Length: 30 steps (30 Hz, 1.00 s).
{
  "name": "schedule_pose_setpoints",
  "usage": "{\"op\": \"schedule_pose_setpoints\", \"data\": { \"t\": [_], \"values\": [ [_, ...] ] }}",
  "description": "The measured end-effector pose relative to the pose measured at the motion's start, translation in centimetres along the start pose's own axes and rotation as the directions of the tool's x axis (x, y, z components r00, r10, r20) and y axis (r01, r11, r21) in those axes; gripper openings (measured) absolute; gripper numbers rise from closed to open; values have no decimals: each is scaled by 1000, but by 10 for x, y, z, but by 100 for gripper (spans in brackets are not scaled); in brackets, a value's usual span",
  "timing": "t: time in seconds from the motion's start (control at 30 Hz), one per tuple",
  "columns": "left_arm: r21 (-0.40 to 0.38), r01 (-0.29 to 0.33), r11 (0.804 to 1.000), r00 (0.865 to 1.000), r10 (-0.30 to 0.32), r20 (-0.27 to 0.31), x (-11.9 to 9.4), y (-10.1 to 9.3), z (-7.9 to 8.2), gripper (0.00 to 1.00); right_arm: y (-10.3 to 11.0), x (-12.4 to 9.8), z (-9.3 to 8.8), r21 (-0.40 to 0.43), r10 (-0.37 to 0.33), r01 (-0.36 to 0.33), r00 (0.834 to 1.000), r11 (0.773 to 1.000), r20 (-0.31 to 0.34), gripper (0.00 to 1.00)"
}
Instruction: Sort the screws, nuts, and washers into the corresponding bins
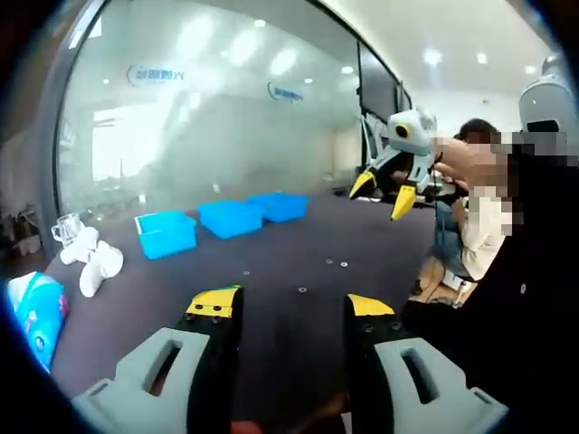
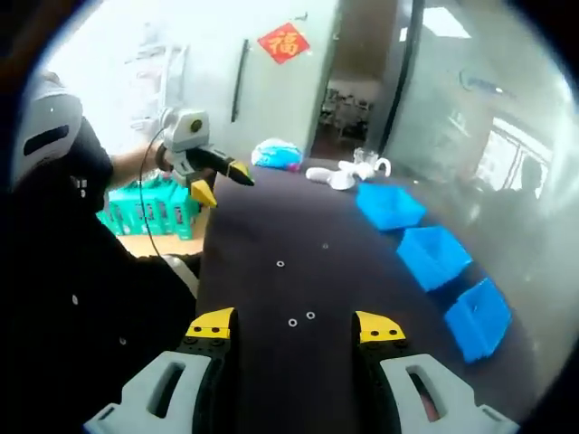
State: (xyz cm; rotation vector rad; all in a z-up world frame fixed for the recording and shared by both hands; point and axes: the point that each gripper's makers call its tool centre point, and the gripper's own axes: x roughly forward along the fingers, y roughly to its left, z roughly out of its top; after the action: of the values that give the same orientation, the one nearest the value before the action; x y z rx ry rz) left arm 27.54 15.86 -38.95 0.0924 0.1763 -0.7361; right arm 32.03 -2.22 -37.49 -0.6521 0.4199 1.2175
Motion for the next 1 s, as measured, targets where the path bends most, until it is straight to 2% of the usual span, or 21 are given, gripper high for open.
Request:
{"op": "schedule_pose_setpoints", "data": {
  "t": [0.23, 0.33, 0.47, 0.53, 0.8, 0.9, 1.0],
  "values": [
    [5, 0, 1000, 1000, 0, -6, -3, -2, -2, 43, 4, 31, 15, -65, 91, -94, 994, 993, -58, 44],
    [7, -2, 1000, 1000, 2, -7, -4, -2, -2, 43, 7, 46, 17, -96, 141, -151, 985, 984, -102, 44],
    [15, 0, 1000, 1000, 1, -24, -3, -4, -6, 42, 12, 65, 18, -125, 189, -210, 969, 970, -161, 42],
    [15, 7, 1000, 999, -7, -32, -2, -6, -7, 42, 19, 75, 16, -138, 231, -263, 950, 955, -210, 42],
    [19, 24, 1000, 999, -23, -38, 2, -10, -6, 42, 23, 110, 14, -159, 267, -321, 919, 933, -290, 36],
    [14, 23, 1000, 999, -22, -35, 2, -11, -6, 42, 28, 119, 12, -180, 283, -351, 904, 919, -321, 27],
    [12, 19, 1000, 999, -19, -44, 2, -12, -9, 42, 34, 124, 11, -156, 306, -374, 890, 914, -338, 25]
  ]
}}
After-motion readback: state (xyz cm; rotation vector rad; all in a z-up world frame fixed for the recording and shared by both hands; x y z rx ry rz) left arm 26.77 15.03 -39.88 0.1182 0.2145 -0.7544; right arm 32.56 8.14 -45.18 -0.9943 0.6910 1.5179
